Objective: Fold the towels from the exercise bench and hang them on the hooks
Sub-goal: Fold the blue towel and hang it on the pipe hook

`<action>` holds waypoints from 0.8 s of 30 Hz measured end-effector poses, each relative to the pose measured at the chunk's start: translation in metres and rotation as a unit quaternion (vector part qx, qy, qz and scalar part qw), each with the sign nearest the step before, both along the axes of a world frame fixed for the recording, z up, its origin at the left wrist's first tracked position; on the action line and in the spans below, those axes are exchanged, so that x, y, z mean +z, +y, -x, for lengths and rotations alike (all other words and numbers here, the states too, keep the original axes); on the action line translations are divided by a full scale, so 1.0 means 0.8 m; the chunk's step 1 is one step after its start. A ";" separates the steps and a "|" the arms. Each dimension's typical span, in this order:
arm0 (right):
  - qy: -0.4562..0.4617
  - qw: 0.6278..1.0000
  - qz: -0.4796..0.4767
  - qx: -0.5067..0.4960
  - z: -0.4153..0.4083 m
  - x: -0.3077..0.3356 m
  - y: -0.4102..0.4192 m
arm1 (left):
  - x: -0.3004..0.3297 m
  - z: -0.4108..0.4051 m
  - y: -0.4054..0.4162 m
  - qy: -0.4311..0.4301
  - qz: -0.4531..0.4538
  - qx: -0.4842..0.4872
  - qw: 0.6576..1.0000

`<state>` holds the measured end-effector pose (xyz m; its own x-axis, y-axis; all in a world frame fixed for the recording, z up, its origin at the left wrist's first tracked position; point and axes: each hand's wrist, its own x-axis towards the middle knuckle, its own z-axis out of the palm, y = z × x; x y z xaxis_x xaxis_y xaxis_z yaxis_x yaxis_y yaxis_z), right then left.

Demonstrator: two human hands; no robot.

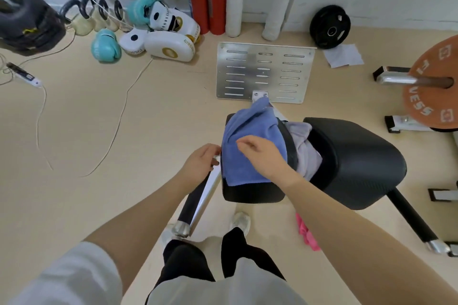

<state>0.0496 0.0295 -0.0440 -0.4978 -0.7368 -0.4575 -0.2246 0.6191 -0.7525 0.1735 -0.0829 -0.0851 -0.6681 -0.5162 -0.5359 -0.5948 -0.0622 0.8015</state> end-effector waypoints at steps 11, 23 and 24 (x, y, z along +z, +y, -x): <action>0.080 0.970 -0.048 -0.225 0.018 -0.045 0.062 | -0.004 0.010 0.022 -0.057 0.090 -0.048 0.993; 0.157 0.985 0.041 -0.052 0.018 0.022 0.041 | 0.057 0.029 -0.001 0.008 -0.265 0.104 0.959; 0.127 0.989 0.068 0.007 0.010 0.039 0.032 | 0.060 0.032 -0.001 0.016 -0.277 0.109 0.955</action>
<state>0.0412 0.0552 -0.0130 -0.5731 -0.7909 -0.2146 -0.4260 0.5112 -0.7465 0.1481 -0.0840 -0.0368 -0.5979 -0.2886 -0.7478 -0.4950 -0.6008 0.6277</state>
